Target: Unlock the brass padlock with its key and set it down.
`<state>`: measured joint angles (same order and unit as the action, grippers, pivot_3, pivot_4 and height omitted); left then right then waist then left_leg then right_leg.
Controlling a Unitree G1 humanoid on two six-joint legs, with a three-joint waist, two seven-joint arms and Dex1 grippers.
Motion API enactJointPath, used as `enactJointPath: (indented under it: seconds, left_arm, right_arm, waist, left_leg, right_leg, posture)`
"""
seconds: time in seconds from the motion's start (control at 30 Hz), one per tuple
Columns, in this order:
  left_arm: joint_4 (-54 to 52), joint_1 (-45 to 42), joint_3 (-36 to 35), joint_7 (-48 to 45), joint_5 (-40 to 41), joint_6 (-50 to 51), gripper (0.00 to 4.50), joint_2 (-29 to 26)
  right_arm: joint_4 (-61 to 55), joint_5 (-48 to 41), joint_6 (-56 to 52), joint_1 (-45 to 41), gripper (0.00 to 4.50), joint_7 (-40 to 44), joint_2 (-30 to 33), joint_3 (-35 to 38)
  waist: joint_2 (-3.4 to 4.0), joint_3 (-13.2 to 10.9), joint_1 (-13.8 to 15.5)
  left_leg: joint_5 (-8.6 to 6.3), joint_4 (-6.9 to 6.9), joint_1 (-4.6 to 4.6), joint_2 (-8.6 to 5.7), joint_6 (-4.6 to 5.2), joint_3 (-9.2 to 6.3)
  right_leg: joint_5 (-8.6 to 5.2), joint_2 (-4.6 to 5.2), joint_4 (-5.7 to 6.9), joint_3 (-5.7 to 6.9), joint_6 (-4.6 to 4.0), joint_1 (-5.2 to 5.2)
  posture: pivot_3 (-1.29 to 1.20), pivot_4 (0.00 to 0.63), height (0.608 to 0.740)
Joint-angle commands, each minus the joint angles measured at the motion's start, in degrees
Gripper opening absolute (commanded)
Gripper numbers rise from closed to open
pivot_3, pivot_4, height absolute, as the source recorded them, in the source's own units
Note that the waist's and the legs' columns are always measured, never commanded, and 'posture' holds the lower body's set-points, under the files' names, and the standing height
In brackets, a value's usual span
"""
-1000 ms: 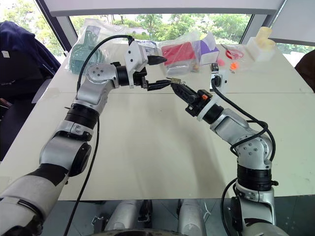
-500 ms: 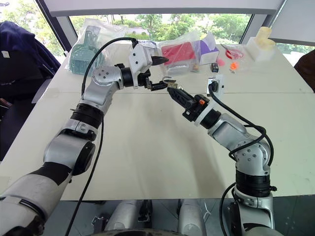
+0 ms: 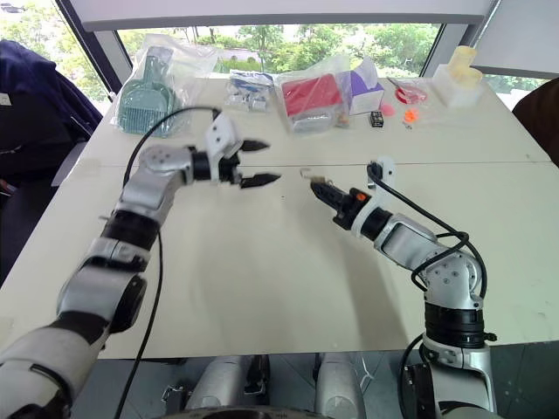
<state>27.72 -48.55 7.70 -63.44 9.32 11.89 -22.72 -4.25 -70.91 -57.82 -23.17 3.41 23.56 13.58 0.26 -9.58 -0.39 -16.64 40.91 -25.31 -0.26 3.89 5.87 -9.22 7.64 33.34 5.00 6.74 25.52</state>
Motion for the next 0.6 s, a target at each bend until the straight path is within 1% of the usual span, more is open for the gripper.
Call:
enactJointPath:
  seconds: [0.03,0.13,0.2,0.23,0.27,0.3,0.37,0.43,0.5,0.53,0.6]
  left_arm:
    - [-15.6,3.0,-0.7,-2.8,6.7,12.8,3.92,-2.4]
    - [-28.2,9.7,-0.3,-4.4,11.8,22.5,3.92,-6.0]
    - [-32.6,12.1,-0.3,-4.0,13.3,25.5,3.92,-7.3]
    - [-33.7,12.7,-0.6,-3.1,13.7,26.4,3.94,-7.6]
    - [-34.4,13.0,-0.9,-2.1,14.0,27.3,3.95,-7.6]
    - [-34.9,13.3,-1.1,-1.4,14.2,27.8,3.95,-7.7]
    - [-35.3,13.8,-1.4,-0.6,14.5,28.1,3.95,-8.0]
    - [-35.5,14.0,-1.4,-0.1,14.9,28.2,3.95,-8.4]
    - [-35.6,14.2,-1.6,0.5,15.5,28.5,3.95,-8.6]
    - [-35.6,14.4,-1.9,1.0,15.7,28.5,3.95,-8.6]
    - [-35.5,14.7,-2.2,1.5,16.1,28.6,3.95,-8.8]
  right_arm:
    - [5.8,0.0,-3.8,-3.4,0.1,1.3,1.4,0.9]
    - [16.0,5.0,-6.7,-8.9,0.1,5.3,2.9,-1.9]
    - [22.1,8.0,-7.9,-12.3,0.1,7.3,3.4,-2.8]
    - [24.5,10.1,-7.7,-13.7,0.53,9.0,4.0,-3.7]
    - [26.1,12.2,-7.3,-14.7,1.06,11.0,4.6,-4.6]
    - [26.8,14.7,-6.2,-15.3,1.38,13.6,5.4,-6.1]
    - [26.0,18.8,-4.8,-15.8,2.52,18.2,7.7,-8.7]
    - [25.2,21.7,-4.1,-15.9,3.55,21.3,9.2,-10.2]
    - [21.0,25.8,-1.7,-14.1,4.46,24.9,12.7,-13.0]
    - [15.7,29.0,0.7,-11.1,4.46,27.0,17.3,-14.6]
    - [8.7,33.0,3.9,-6.7,4.46,29.7,23.0,-16.0]
  waist:
    - [0.01,0.0,-0.2]
    - [0.07,0.0,-0.5]
    - [0.08,0.0,-0.6]
    - [0.09,0.0,-0.6]
    - [0.09,0.0,-0.3]
    - [0.09,0.0,-0.1]
    - [0.09,0.0,-0.1]
    - [0.08,0.0,0.0]
    - [0.09,0.0,0.1]
    - [0.1,0.0,0.6]
    - [0.11,0.0,1.3]
  left_leg:
    - [0.0,0.0,-0.02,0.0,-0.01,-0.01]
    - [0.0,0.0,0.0,-0.01,-0.01,0.01]
    - [0.0,0.0,0.02,-0.01,-0.01,0.02]
    - [0.0,0.0,0.03,-0.01,-0.01,0.02]
    - [0.0,0.0,0.04,0.0,-0.01,0.01]
    - [0.0,-0.01,0.02,-0.01,-0.01,-0.05]
    - [0.0,0.0,0.03,-0.02,0.0,-0.05]
    - [0.0,0.01,0.04,-0.04,0.0,-0.05]
    - [0.0,0.02,0.04,-0.06,-0.01,-0.07]
    - [0.0,0.01,0.04,-0.07,-0.01,-0.07]
    - [0.0,0.02,0.02,-0.1,-0.01,-0.08]
  right_leg:
    - [0.0,0.01,0.02,0.0,0.0,0.0]
    - [0.0,0.01,-0.02,-0.02,-0.01,-0.01]
    - [-0.01,0.0,-0.03,-0.04,-0.03,-0.01]
    - [-0.02,-0.01,-0.03,-0.04,-0.03,0.0]
    - [-0.03,-0.02,-0.03,-0.03,-0.05,0.0]
    - [-0.05,-0.04,-0.02,-0.02,-0.08,0.0]
    - [-0.05,-0.05,-0.03,-0.02,-0.08,-0.03]
    - [-0.05,-0.04,-0.04,-0.03,-0.08,-0.07]
    - [-0.04,-0.03,-0.06,-0.03,-0.06,-0.1]
    - [-0.04,-0.02,-0.06,-0.03,-0.05,-0.1]
    - [-0.05,0.01,-0.1,-0.02,-0.04,-0.09]
  posture:
    - [0.0,0.15,0.735]
    - [0.0,0.15,0.735]
    - [0.0,0.15,0.735]
    - [0.0,0.15,0.735]
    - [0.0,0.15,0.735]
    - [0.0,0.15,0.735]
    - [0.0,0.15,0.735]
    - [0.0,0.15,0.735]
    - [0.0,0.15,0.735]
    - [0.0,0.15,0.735]
    - [0.0,0.15,0.735]
